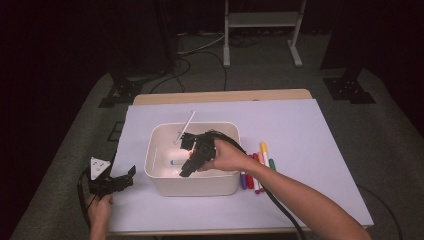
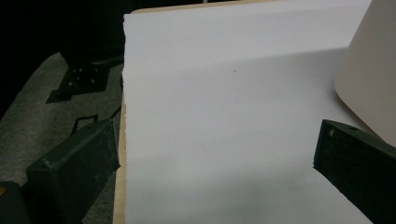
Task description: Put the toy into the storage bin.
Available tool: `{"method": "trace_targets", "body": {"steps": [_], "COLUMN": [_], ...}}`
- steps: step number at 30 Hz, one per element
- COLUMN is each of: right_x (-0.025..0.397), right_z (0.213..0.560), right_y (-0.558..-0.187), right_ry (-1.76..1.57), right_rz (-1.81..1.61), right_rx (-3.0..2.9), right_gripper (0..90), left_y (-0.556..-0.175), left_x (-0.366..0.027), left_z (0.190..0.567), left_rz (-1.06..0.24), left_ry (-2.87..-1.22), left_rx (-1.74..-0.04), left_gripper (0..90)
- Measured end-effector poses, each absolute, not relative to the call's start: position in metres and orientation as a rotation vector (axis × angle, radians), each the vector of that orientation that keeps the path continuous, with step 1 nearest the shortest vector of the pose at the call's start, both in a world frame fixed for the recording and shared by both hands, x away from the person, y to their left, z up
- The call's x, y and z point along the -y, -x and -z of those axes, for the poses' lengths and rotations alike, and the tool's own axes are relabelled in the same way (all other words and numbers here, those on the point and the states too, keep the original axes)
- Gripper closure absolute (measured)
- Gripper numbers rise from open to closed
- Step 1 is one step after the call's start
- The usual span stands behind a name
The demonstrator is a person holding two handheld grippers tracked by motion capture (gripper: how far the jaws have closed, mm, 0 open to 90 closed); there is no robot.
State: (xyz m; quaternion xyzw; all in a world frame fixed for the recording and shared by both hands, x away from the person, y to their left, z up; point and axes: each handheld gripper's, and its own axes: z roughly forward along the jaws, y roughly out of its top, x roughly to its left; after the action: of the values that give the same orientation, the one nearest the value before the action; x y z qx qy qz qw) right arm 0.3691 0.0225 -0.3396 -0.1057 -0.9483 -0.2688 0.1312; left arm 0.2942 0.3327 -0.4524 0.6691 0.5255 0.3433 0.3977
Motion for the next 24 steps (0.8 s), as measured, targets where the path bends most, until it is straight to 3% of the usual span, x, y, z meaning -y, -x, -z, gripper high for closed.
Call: {"method": "trace_targets", "body": {"steps": [8, 24], "right_x": [0.002, 0.07], "right_z": [0.32, 0.294], "right_y": [-0.368, -0.365], "right_ry": [0.358, 0.493], "right_rz": [0.87, 1.032], "right_rx": [2.76, 2.755], "right_gripper": [60.0, 56.4], "left_y": [-0.294, -0.294], "left_x": [-0.332, -0.332], "left_z": [0.452, 0.453], "left_rz": [-0.872, -0.875], "left_ry": [-1.692, -1.694], "left_rx": [-1.33, -1.331], "left_gripper": [0.0, 0.0]}}
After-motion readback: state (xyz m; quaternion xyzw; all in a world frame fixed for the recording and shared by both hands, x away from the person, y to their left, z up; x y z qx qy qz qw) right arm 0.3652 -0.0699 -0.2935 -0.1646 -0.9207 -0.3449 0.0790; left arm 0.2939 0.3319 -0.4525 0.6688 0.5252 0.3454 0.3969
